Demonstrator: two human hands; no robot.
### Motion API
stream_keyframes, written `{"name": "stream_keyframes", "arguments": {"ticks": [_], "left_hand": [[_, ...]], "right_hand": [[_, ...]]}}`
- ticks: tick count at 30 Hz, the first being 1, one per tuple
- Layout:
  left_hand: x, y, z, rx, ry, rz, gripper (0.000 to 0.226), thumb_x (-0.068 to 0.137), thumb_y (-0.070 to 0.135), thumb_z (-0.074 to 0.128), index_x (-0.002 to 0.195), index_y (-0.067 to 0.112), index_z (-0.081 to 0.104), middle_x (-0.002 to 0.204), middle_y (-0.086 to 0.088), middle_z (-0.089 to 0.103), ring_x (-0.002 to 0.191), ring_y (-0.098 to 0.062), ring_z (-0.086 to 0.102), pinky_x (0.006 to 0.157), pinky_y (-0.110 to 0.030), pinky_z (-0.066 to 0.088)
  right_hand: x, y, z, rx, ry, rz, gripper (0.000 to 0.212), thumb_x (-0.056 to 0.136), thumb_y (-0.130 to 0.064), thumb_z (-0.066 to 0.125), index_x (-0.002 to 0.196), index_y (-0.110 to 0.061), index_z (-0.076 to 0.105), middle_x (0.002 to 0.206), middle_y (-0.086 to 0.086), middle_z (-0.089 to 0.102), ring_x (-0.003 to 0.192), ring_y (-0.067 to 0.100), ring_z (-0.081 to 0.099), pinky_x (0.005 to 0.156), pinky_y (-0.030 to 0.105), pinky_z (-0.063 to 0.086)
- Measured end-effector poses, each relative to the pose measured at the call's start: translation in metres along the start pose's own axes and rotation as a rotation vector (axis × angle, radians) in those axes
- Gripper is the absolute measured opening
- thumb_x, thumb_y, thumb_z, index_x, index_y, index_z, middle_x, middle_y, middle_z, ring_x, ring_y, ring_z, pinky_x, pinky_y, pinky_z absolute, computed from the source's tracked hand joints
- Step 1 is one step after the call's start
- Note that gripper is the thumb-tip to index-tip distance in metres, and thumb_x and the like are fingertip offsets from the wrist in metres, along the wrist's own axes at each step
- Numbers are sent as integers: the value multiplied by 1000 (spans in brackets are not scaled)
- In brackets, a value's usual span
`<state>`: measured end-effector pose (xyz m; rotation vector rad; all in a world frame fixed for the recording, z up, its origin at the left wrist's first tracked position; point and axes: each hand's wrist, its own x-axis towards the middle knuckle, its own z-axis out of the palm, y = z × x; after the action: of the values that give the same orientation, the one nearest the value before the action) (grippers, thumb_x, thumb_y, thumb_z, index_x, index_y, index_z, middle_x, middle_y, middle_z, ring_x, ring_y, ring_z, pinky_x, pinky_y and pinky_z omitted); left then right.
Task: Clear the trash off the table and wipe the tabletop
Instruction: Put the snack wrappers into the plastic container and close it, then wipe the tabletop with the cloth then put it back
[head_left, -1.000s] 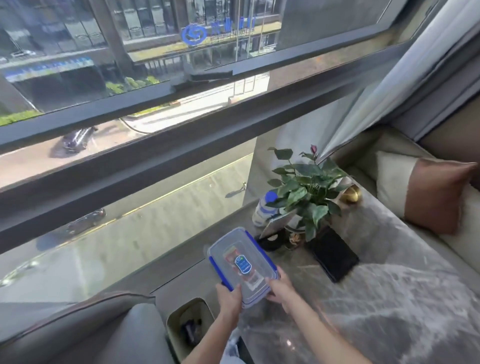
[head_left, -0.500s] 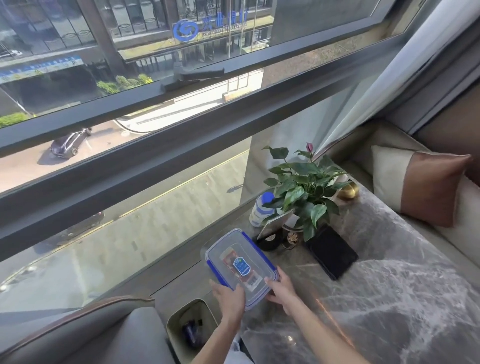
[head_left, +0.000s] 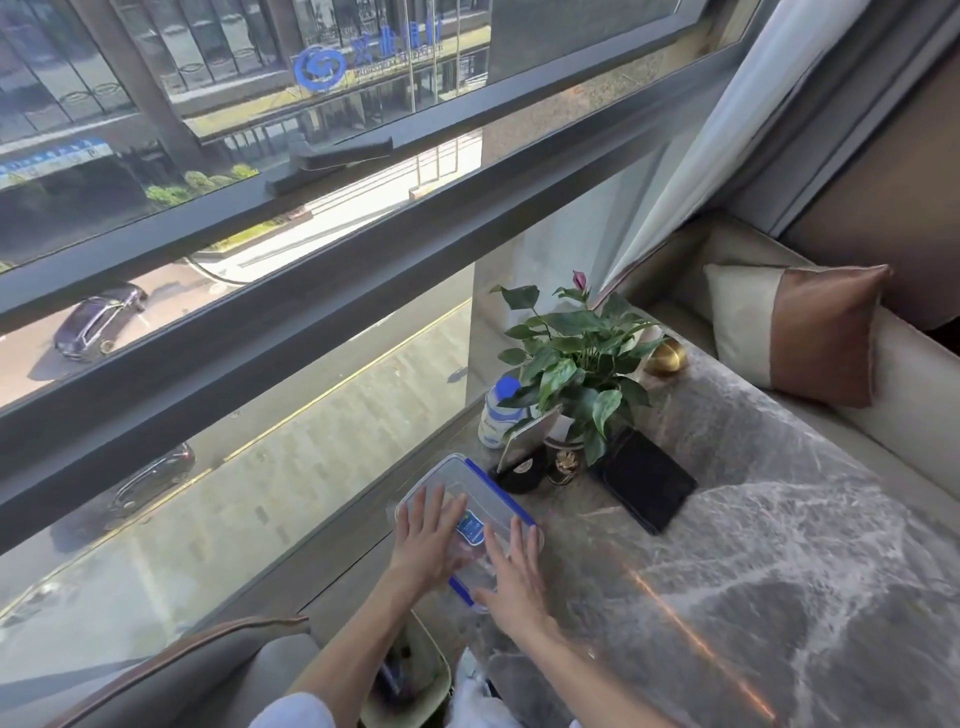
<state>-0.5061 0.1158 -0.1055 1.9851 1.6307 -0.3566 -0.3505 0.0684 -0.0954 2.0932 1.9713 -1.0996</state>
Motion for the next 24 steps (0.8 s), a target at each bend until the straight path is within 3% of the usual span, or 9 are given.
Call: {"name": "stream_keyframes", "arguments": {"ticks": [3,6,24], "left_hand": [[-2,5,-3,5,-8,-12,88,90,51,49,148,32,-15,143,-2,-38,135,-30,-35,113,-53,-16],[-2,8,-4,0,-16,-21,87,90,51,49,149,31,-12,152,-5,-33,130,-28,-39,114,-54,-16],[0,9,-5,-15,-41,-47,87,90,50,52,148,36,-11,156,-6,-29,139,-32,-34,115,-56,-17]], "right_hand": [[3,1,-2,-8,-3,1,89,87,-32,64,149,-37,0,158,4,-21,138,23,-30,122,42,2],[4,3,-6,-12,-13,-2,90,85,-32,65,149,-39,2,158,2,-20,143,25,-25,122,40,7],[4,3,-6,-57,14,6,89,83,-37,67,150,-38,8,161,3,-12,146,28,-18,121,42,9]]}}
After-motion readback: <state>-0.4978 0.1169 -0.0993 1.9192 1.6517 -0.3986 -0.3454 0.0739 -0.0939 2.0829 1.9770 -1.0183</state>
